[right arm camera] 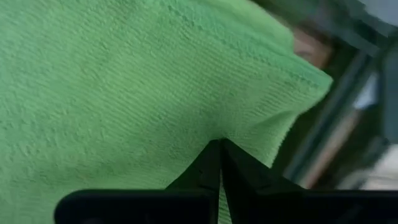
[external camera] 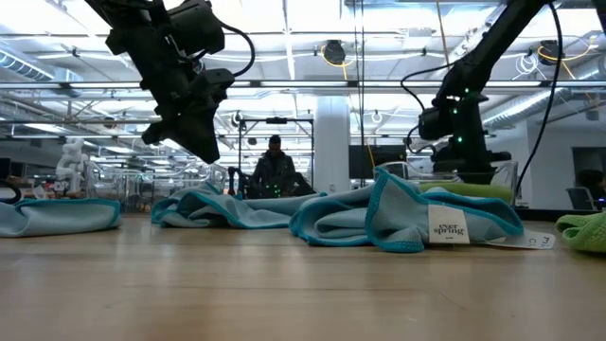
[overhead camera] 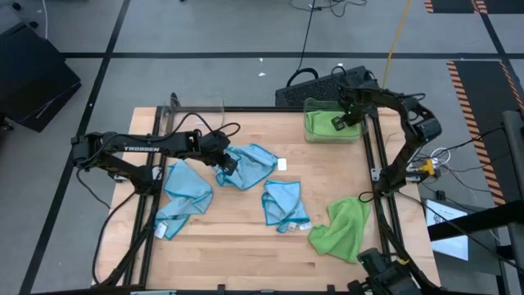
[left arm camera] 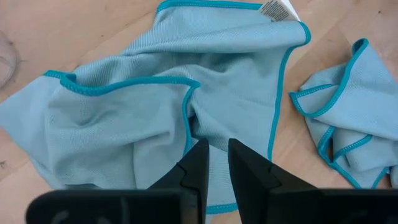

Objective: Sort microfiber towel by color & place in baskets
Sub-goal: Stack the left green towel on top of the green towel in the right transparent bin, then fold the green towel

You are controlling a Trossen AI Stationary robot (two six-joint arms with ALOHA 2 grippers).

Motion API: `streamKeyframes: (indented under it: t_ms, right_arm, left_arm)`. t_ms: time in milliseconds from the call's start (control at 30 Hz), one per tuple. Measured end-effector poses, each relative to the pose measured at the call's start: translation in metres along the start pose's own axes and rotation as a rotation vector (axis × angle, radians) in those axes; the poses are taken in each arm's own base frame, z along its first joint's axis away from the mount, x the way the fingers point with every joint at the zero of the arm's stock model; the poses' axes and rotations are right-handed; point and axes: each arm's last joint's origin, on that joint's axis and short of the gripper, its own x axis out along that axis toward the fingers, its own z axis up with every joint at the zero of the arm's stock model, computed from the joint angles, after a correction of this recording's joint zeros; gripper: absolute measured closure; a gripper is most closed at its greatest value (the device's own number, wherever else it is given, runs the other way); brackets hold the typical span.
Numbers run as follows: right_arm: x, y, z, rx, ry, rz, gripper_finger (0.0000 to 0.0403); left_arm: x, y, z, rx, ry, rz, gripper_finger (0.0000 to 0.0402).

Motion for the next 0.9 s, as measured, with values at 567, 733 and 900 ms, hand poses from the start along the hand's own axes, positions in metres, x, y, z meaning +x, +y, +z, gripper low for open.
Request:
streamKeyframes:
  t_ms: [567, 733, 900]
  right_arm:
    - [-0.102, 0.006, -0.059, 0.093, -0.297, 0.238, 0.0394]
    - [-0.132, 0.02, -0.105, 0.124, -0.292, 0.301, 0.0394]
    - [-0.15, 0.033, -0.143, 0.167, -0.241, 0.436, 0.0394]
  left_arm:
    - [0.0, 0.0, 0.001, 0.051, -0.013, -0.002, 0.0341]
    - [0.0, -0.001, 0.001, 0.058, -0.017, -0.004, 0.0341]
    - [0.0, -0.001, 0.002, 0.103, -0.018, -0.008, 0.0341]
